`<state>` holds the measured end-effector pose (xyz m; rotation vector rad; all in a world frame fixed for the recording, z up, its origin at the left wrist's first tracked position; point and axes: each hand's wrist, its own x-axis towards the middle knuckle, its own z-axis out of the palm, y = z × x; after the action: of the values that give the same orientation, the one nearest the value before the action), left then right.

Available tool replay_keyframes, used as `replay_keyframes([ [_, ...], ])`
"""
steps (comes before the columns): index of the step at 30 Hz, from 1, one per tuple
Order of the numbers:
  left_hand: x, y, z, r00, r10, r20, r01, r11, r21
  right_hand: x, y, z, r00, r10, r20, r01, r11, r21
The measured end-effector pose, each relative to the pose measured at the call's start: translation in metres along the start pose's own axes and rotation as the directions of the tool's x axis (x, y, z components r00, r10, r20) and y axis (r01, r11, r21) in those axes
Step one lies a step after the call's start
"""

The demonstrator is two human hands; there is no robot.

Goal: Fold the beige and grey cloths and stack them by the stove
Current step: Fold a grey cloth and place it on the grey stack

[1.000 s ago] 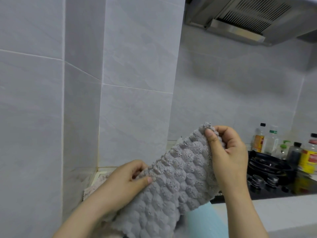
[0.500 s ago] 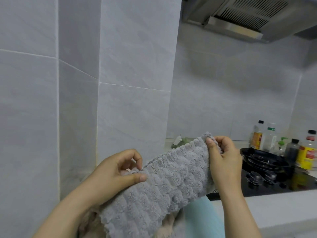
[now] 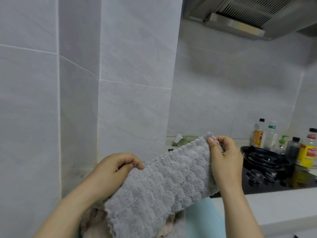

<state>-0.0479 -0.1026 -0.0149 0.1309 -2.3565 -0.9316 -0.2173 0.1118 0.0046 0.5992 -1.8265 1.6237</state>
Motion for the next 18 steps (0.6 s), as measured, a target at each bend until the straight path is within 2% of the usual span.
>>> replay_keyframes([
  [5,-0.003,0.007,0.0,0.999,-0.001,0.048,0.011,0.98,-0.199,0.001,0.002,-0.001,1.0,0.001,-0.016,-0.001,1.0,-0.008],
  [9,-0.004,0.016,0.0,0.999,0.014,-0.049,-0.029,0.948,-0.316,0.003,0.004,-0.002,1.0,0.013,-0.023,-0.013,1.0,-0.011],
  [13,-0.004,0.019,-0.002,0.996,0.086,-0.026,-0.09,0.953,-0.289,0.002,0.004,-0.002,1.0,0.015,-0.019,-0.015,1.0,-0.011],
  [18,-0.004,0.013,0.0,0.996,0.015,0.087,0.014,0.946,-0.324,0.0,0.005,0.0,1.0,0.028,-0.012,-0.028,1.0,-0.005],
])
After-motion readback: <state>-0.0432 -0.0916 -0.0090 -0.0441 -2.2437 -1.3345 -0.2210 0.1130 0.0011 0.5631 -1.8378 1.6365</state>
